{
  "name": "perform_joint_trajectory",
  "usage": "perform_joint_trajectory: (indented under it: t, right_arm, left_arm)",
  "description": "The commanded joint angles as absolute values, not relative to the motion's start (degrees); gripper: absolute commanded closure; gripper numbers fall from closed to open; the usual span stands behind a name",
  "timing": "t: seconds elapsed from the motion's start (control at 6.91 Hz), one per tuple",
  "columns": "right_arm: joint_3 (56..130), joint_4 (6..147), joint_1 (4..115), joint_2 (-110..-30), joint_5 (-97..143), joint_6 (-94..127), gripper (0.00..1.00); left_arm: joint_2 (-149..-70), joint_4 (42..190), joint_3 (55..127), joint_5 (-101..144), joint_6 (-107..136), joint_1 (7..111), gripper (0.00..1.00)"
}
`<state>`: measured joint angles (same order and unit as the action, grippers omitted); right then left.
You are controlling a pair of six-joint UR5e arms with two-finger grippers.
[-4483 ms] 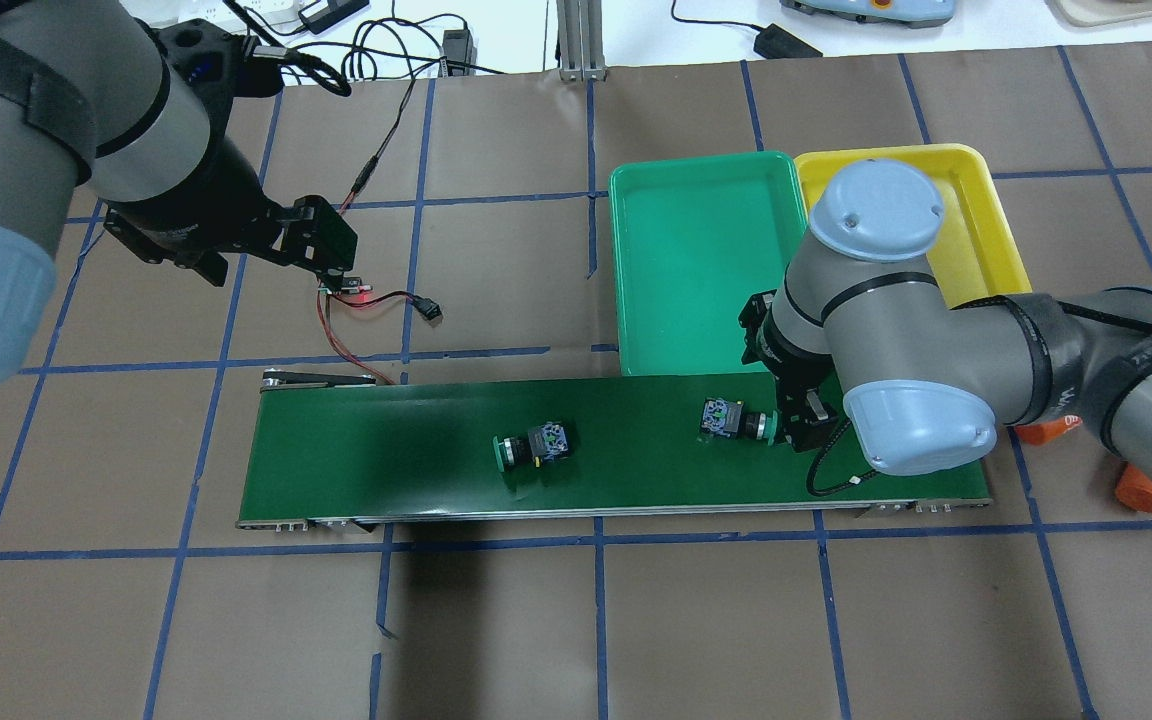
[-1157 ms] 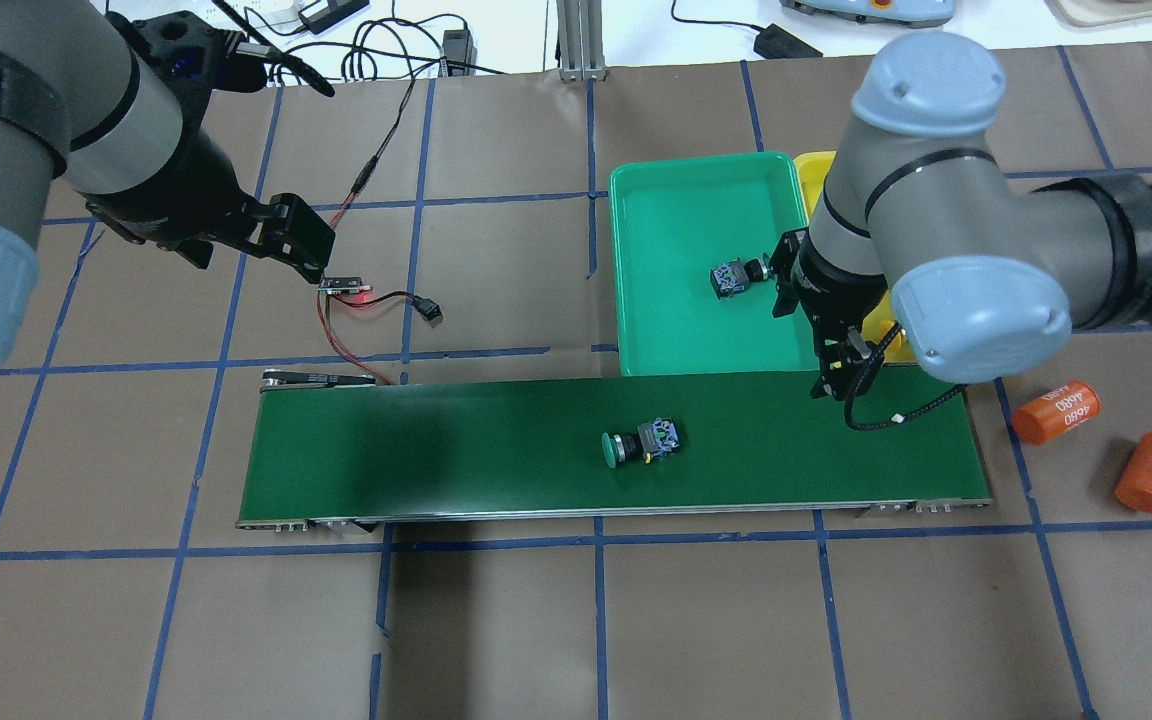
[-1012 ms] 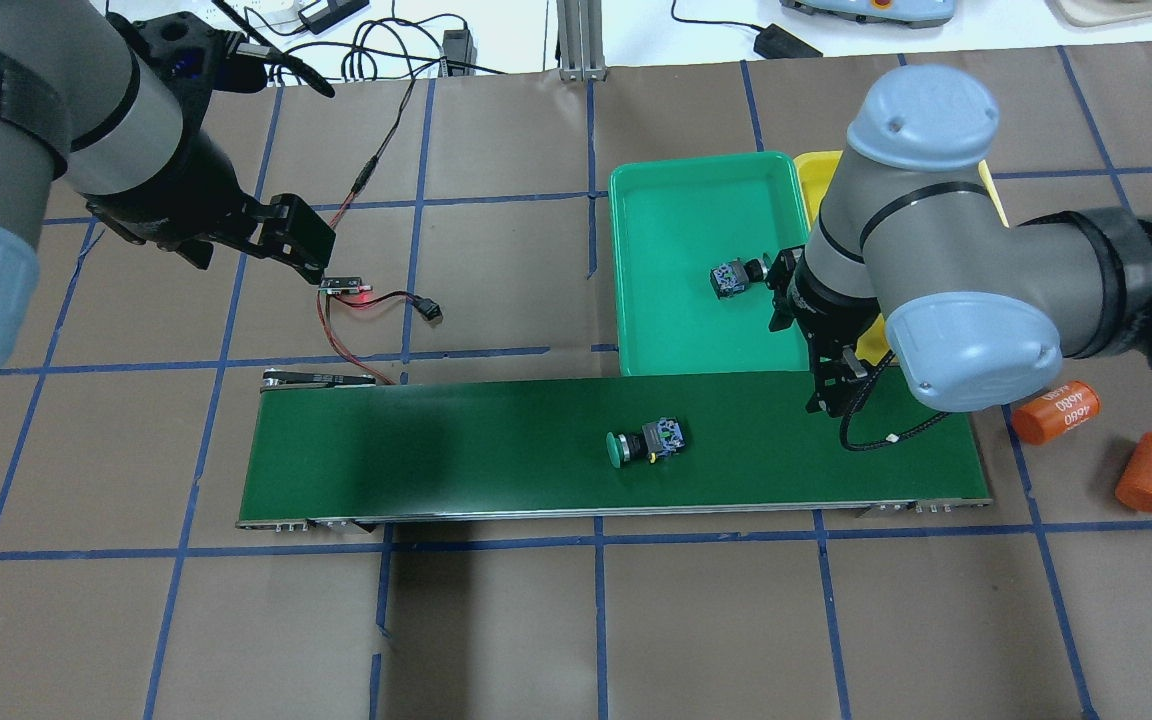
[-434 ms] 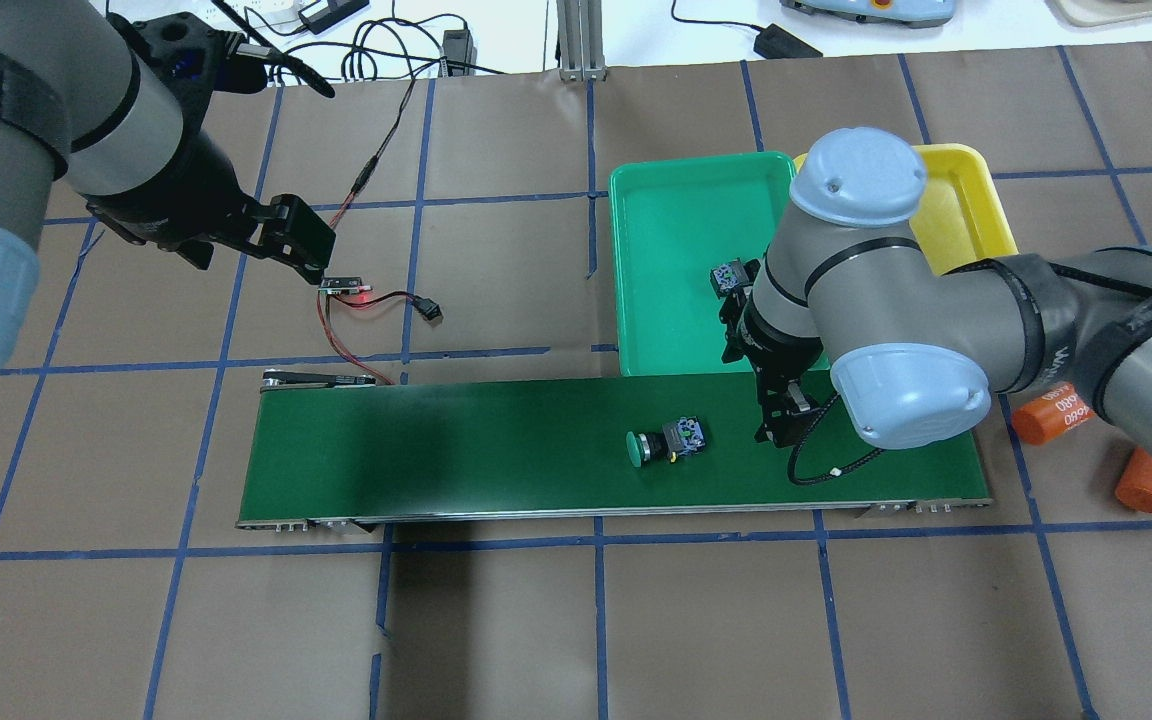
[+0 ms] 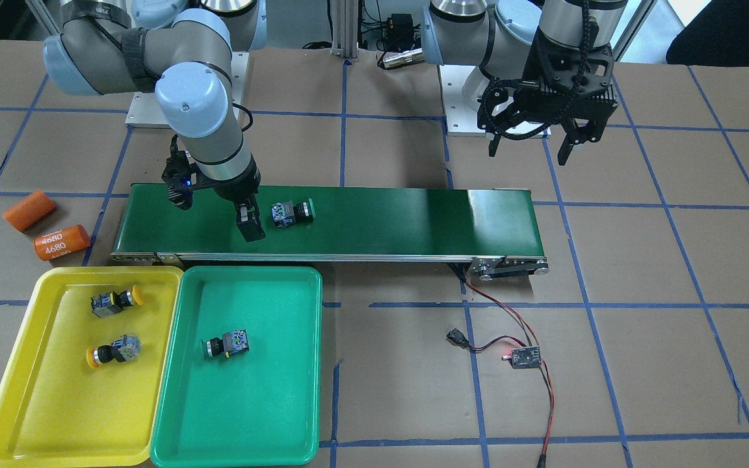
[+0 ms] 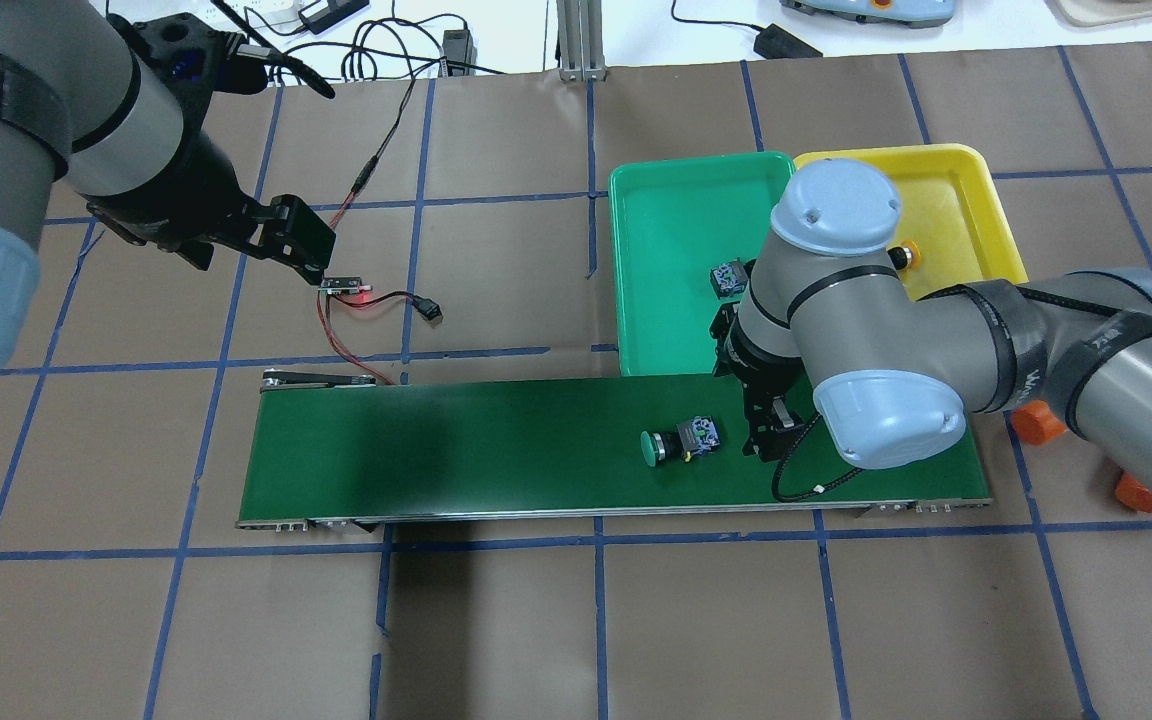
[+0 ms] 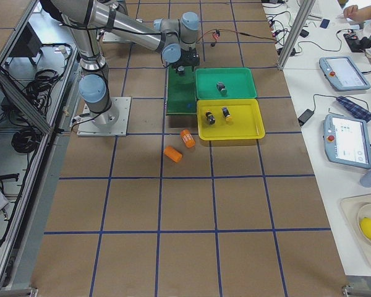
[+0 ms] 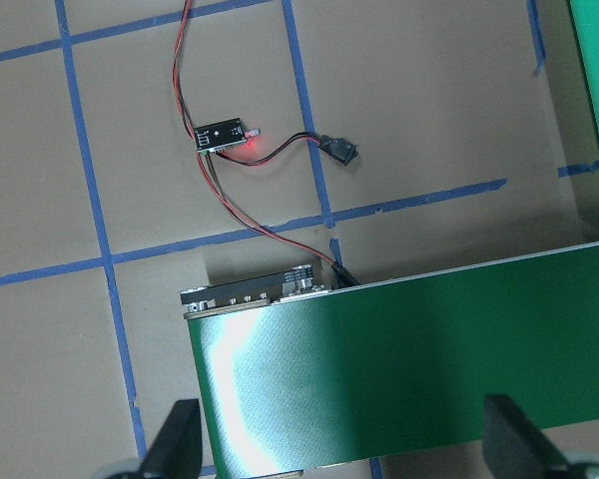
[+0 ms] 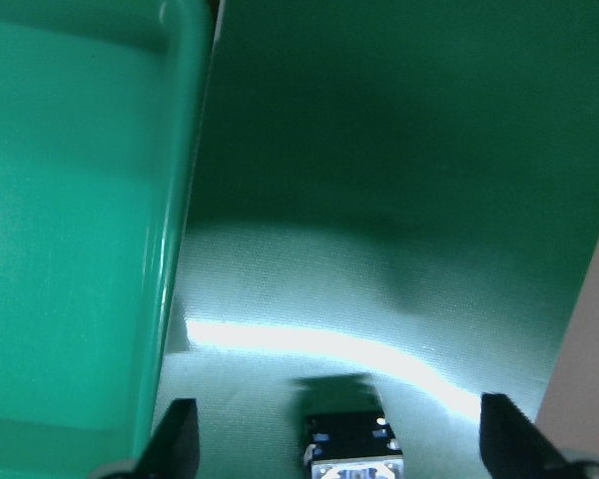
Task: Sort buttons by color to trays
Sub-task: 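Move the right gripper back to the belt and grasp the last green button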
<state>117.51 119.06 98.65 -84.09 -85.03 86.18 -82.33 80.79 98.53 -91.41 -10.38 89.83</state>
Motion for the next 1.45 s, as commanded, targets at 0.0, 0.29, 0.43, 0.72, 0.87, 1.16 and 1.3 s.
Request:
perform_joint_trajectory:
  t: [0.0,0.29,0.43,0.72,0.87,1.16,1.3]
  right_arm:
    - [118.13,119.79,98.70,-83.15,-85.08,86.31,0.00]
    - [118.21,119.79,98.88,-82.71,-84.99,86.31,0.00]
    - [118.91,119.79,99.22,-82.53,-84.99,86.31,0.00]
    - [119.18,123.19,99.23,-82.18,-84.99,85.61,1.00]
    - [118.83,123.83,99.23,-82.18,-85.08,84.30,1.00]
    - [116.74,123.84,98.62,-82.88,-86.30,81.48,1.00]
    - [111.85,123.23,97.48,-82.18,-86.57,79.13,1.00]
  left_arm:
    - [-82.35,80.77,98.61,-91.41,-10.46,89.82,0.00]
    - [-82.35,80.77,98.61,-91.41,-10.37,89.82,0.00]
    - [-82.35,80.77,98.61,-91.41,-10.46,89.82,0.00]
    - [-82.35,80.77,98.70,-91.49,-10.46,89.83,0.00]
    - [-82.18,80.86,98.70,-91.41,-10.46,89.82,0.00]
    - [-82.27,80.86,98.79,-91.41,-10.46,89.91,0.00]
    - [-82.27,80.77,98.79,-91.49,-10.46,89.83,0.00]
